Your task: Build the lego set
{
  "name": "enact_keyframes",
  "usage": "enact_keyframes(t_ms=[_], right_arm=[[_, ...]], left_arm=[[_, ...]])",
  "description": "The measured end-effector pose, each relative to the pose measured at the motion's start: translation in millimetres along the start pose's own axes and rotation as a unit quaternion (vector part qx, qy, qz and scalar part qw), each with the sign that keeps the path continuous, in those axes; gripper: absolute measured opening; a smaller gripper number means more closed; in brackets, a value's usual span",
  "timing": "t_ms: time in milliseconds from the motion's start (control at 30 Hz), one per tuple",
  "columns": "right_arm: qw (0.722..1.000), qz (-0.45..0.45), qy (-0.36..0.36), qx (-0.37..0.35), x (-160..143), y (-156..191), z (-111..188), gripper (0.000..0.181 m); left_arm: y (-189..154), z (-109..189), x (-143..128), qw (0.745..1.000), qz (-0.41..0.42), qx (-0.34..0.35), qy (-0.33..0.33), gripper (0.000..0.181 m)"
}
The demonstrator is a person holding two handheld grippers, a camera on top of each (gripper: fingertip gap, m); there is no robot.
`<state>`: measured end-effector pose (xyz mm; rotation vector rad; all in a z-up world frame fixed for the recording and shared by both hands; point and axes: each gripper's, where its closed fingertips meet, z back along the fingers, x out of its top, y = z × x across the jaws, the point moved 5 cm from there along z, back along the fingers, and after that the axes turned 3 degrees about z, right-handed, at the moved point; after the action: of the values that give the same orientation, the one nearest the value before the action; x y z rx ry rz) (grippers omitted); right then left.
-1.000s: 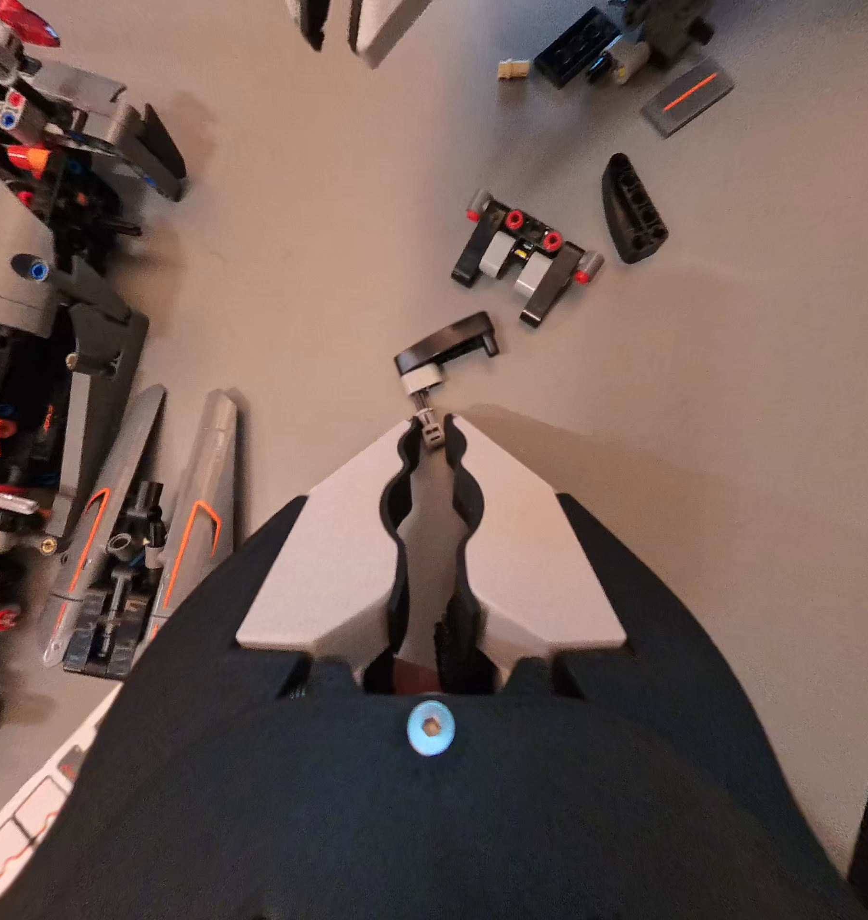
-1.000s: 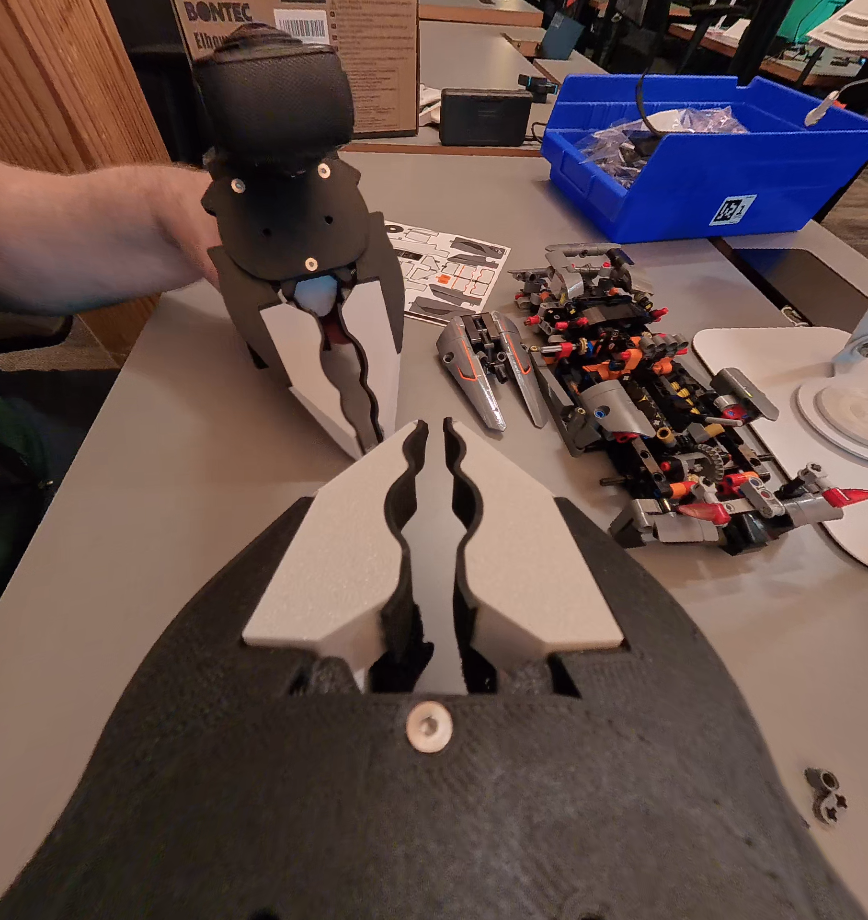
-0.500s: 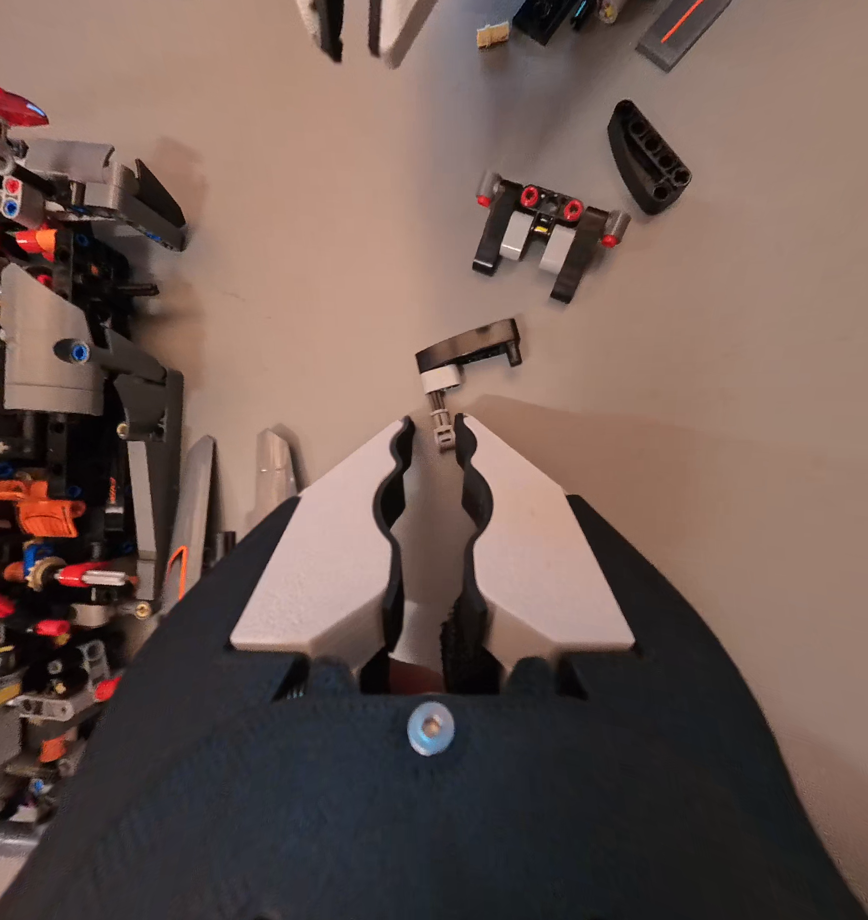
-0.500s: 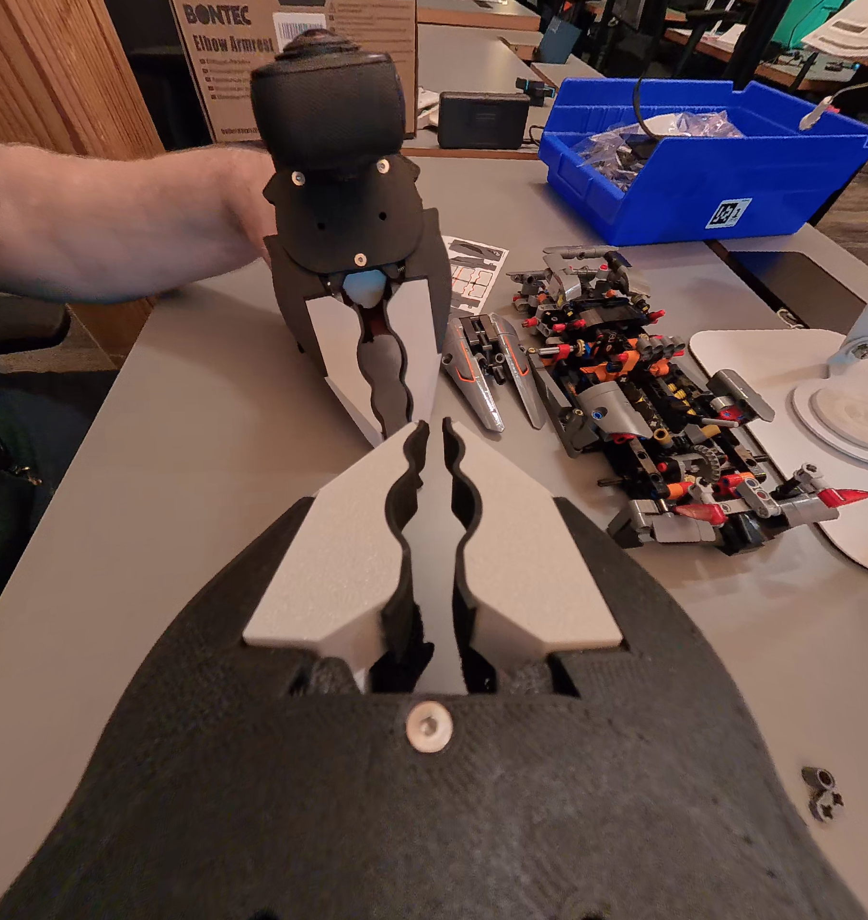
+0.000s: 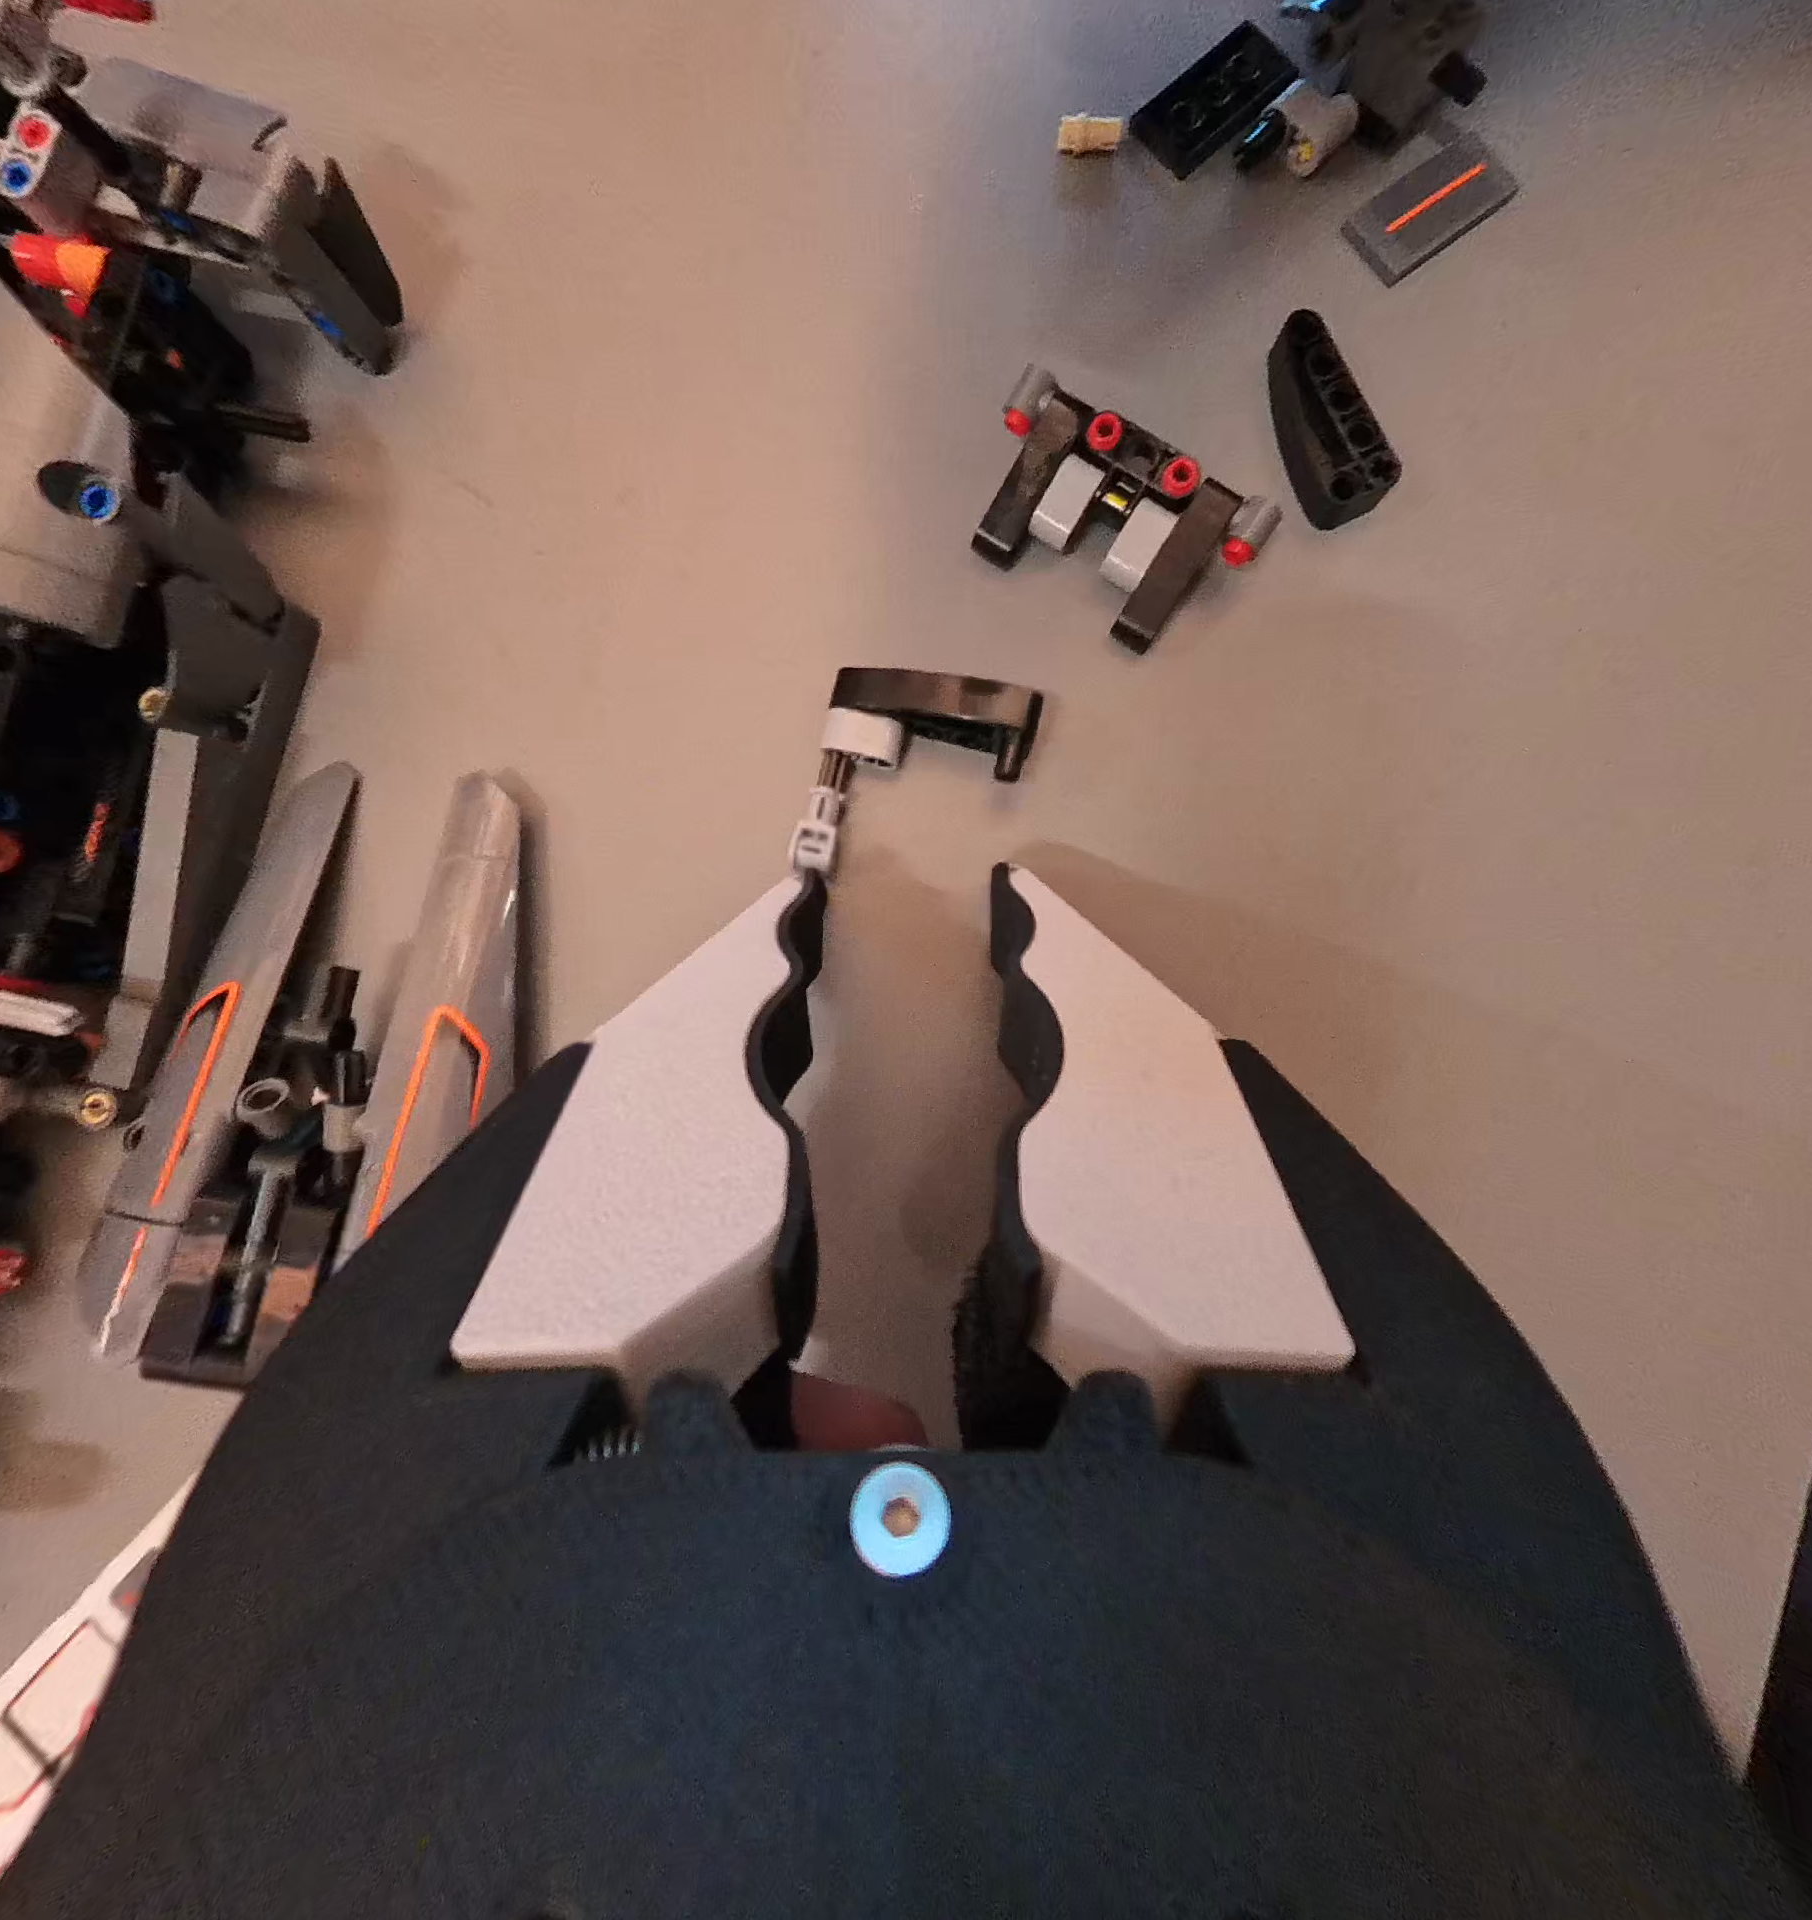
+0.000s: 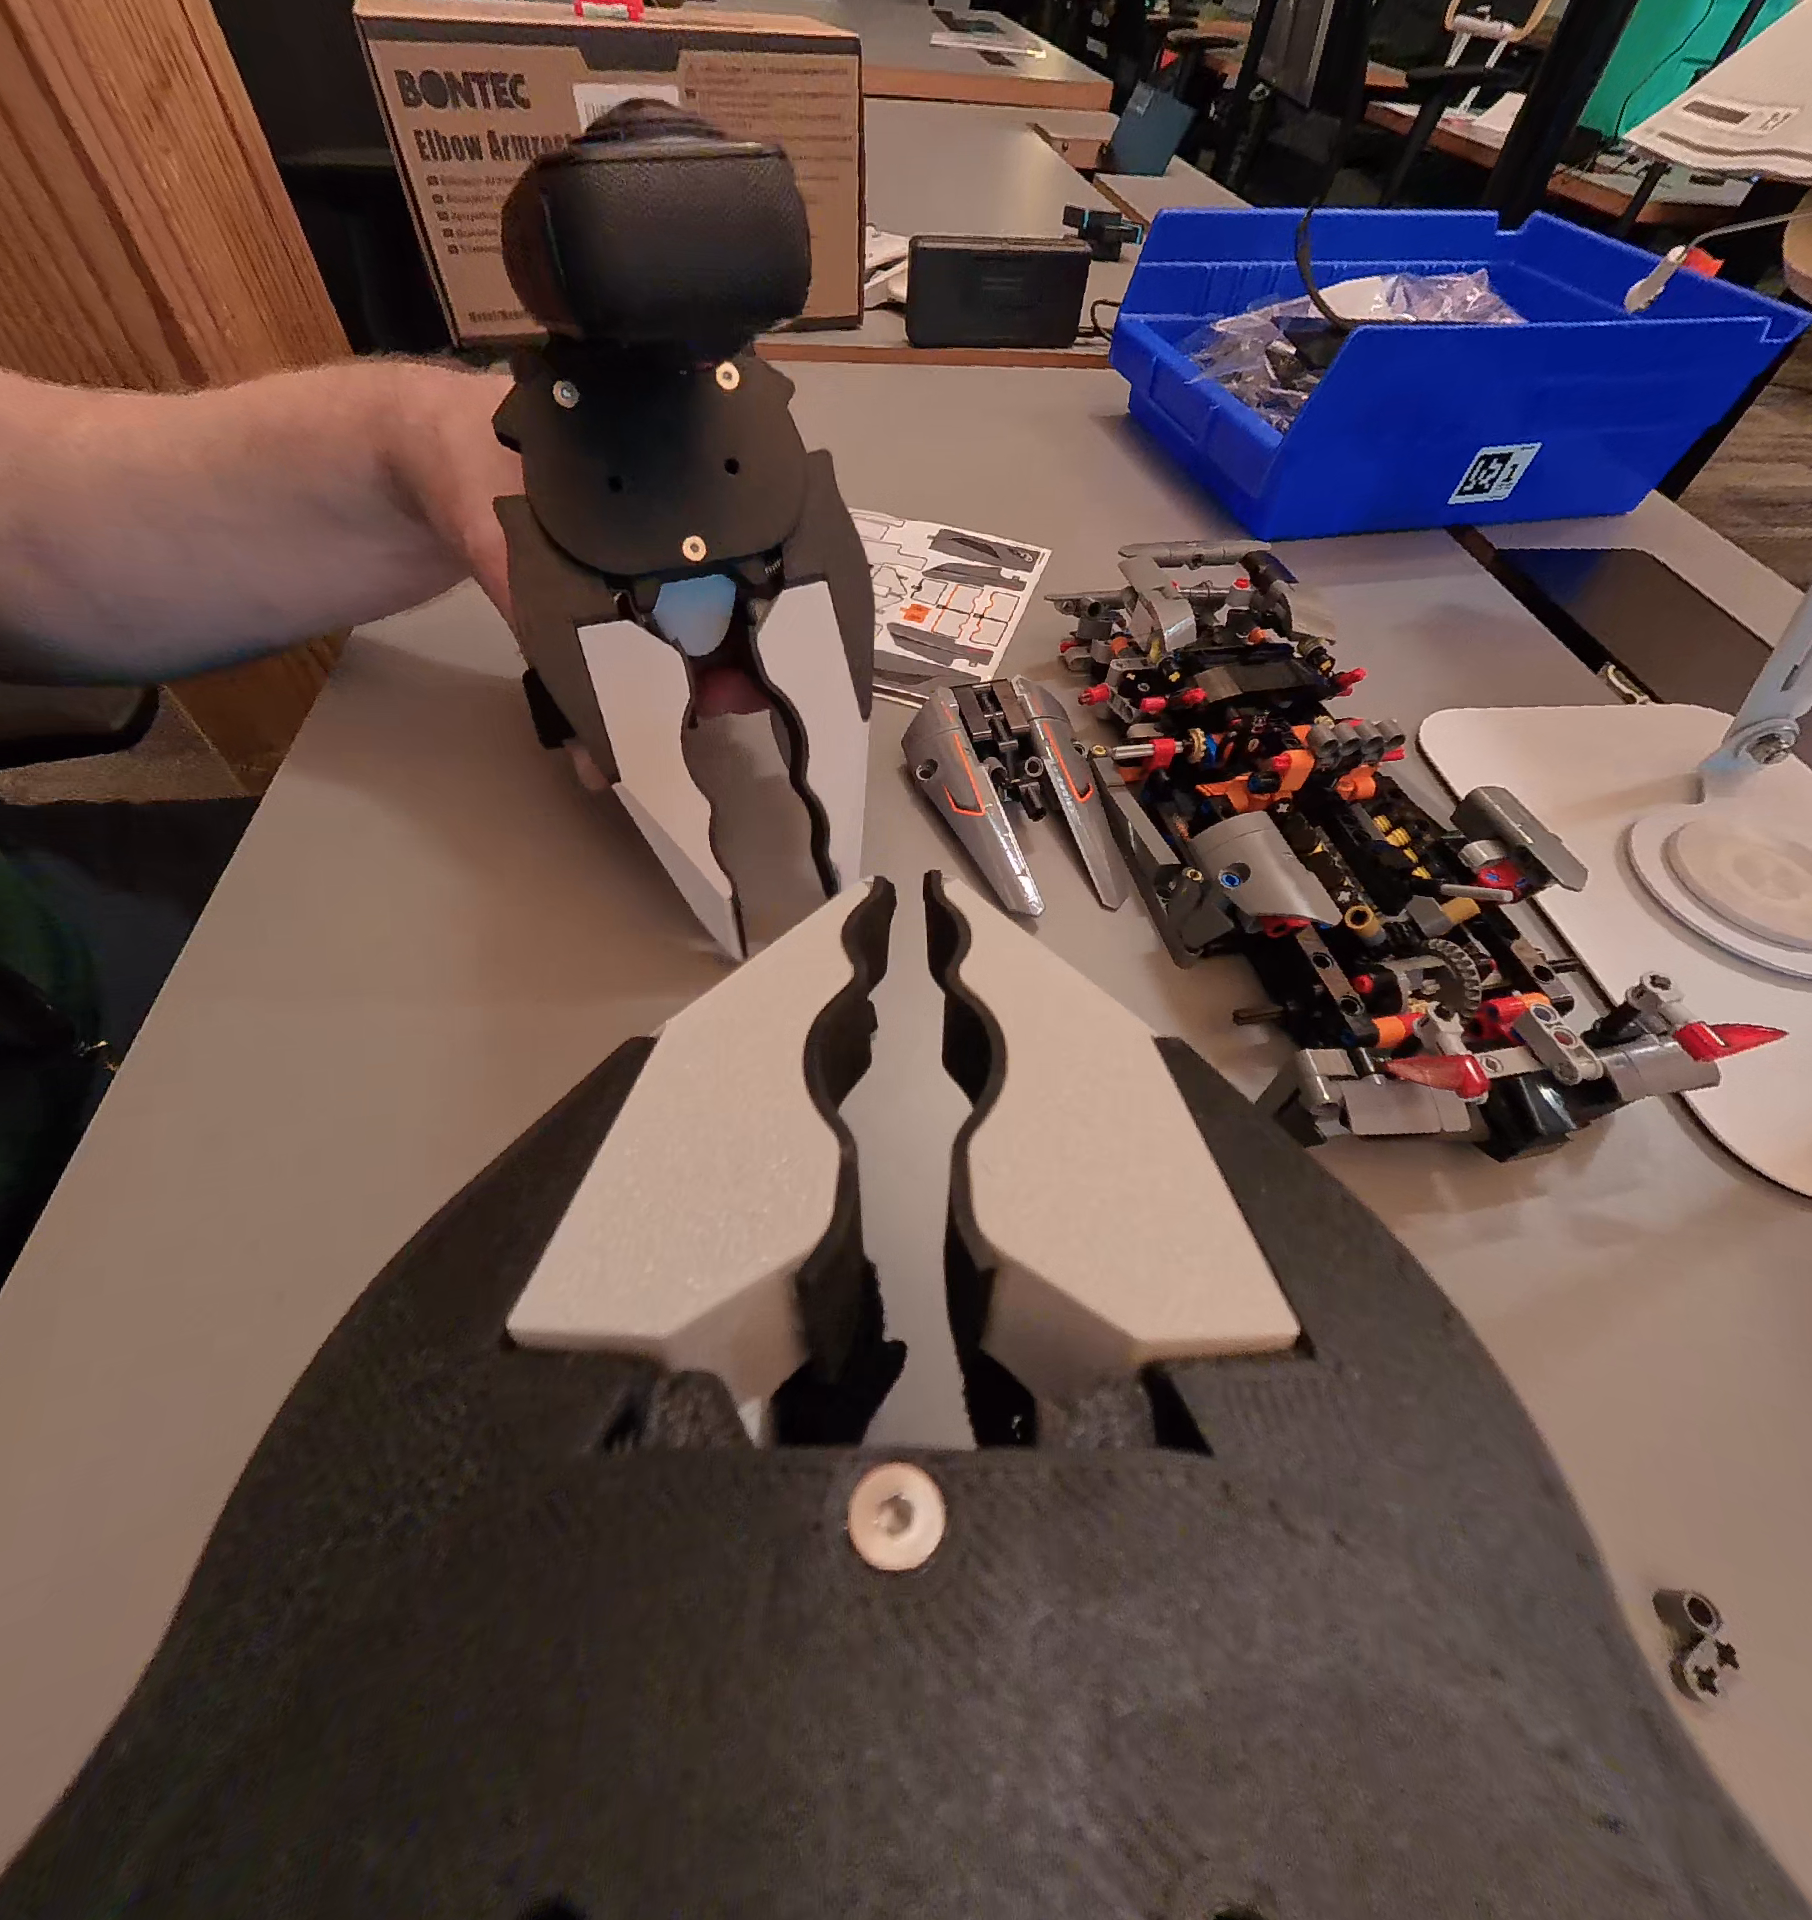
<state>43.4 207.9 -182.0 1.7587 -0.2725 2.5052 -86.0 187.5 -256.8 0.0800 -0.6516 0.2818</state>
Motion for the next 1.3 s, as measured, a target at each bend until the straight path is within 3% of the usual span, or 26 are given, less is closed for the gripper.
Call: enact_keyframes(t_ms=[167, 367, 500, 667, 833, 967, 1167, 1300], right_arm=[[1.000, -0.002, 0.000, -0.003, -1, -2, 1, 0.005], [1.000, -0.002, 0.001, -0.003, -1, -2, 1, 0.005], [1.000, -0.004, 0.003, -0.002, -3, -2, 0, 0.005], [1.000, -0.007, 0.004, -0.003, -4, -3, 0, 0.005], [1.000, -0.009, 0.007, -0.005, -6, -5, -1, 0.005], [1.000, -0.019, 0.001, -0.012, -8, -9, 1, 0.005], [0.999, -0.026, 0.006, -0.019, -11, -13, 1, 0.005], [0.999, -0.031, 0.013, -0.020, -15, -14, -1, 0.005]], left_arm=[[9, 2, 3, 1.000, -0.009, 0.029, 0.000, 0.029], [13, -4, 6, 0.998, -0.051, 0.014, 0.020, 0.027], [15, -8, 10, 0.997, -0.069, -0.006, 0.017, 0.008], [18, -8, 12, 0.994, -0.101, -0.035, 0.027, 0.006], [19, -9, 13, 0.990, -0.133, -0.050, 0.012, 0.013], [22, -5, 10, 0.991, -0.119, -0.051, -0.037, 0.031], [27, 4, 5, 0.990, -0.105, -0.067, -0.067, 0.032], [22, -1, 4, 0.990, -0.116, -0.068, -0.052, 0.029]])
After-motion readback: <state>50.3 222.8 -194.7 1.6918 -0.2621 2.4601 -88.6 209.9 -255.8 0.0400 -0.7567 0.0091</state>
